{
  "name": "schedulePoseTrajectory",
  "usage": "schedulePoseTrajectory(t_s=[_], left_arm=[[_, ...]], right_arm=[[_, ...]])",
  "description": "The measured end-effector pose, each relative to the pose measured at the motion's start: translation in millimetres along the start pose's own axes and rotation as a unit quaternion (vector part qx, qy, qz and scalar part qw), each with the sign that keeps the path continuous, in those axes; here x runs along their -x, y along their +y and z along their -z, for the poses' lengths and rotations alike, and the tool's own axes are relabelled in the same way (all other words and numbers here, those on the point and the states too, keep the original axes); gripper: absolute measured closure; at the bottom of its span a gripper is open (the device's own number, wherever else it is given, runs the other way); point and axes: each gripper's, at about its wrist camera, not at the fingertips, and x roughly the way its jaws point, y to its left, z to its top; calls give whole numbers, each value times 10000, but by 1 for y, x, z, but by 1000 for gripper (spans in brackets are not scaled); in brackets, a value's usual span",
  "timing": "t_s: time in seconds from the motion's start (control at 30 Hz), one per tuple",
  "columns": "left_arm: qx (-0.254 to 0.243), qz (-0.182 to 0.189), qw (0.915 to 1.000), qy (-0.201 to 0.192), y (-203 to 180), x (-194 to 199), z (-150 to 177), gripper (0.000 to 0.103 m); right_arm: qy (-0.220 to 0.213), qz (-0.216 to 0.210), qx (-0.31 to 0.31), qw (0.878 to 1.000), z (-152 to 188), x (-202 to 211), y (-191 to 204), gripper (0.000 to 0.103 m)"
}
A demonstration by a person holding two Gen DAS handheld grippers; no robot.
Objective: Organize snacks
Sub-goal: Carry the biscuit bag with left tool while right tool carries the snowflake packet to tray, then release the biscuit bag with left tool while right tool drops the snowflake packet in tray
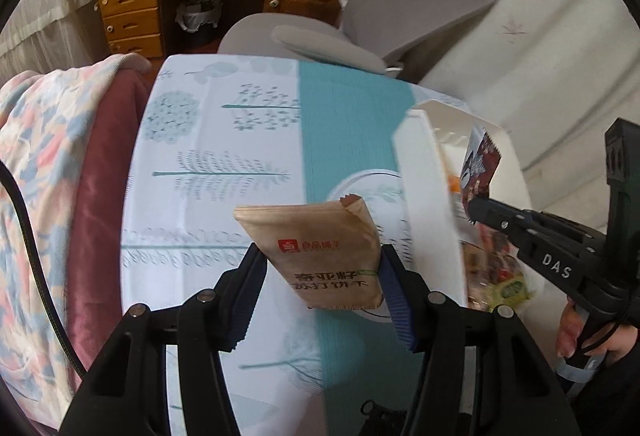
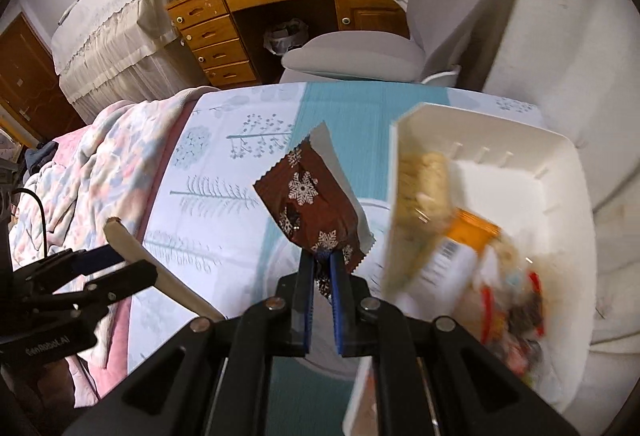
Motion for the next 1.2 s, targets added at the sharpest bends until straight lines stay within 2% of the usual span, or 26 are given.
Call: schedulePoseTrajectory(t_s=[0.13,0.43,0.8,0.83,0.9,1.07,1.1,1.17,1.2], left_arm=[[-91,244,9996,-116,-36,10,11,47],[-429,501,9971,-370,-121,14,29,47],[-624,412,9968,-296,-196,-15,29,47],[-615,384,9969,-303,-201,-17,28,46],[-573,335,9971,-361,-210,-17,26,27],[-465,254,9970,-558,-220,-10,25,22],[-417,203,9972,-579,-218,-8,27,22],[-276,91,9978,-593,-213,-5,30,22],[-200,57,9980,-592,-209,-4,32,22]], right_arm=[[21,47,-32,10000,22,18,-26,96],[195,39,-124,9997,66,41,-81,95],[136,-29,-317,9994,90,56,-145,95],[123,-34,-335,9994,91,57,-149,94],[75,-60,-379,9992,92,58,-156,94],[43,-256,-443,9987,95,59,-169,94],[34,-282,-443,9986,97,60,-171,93],[10,-351,-450,9984,101,63,-172,85],[0,-400,-465,9981,103,64,-172,74]])
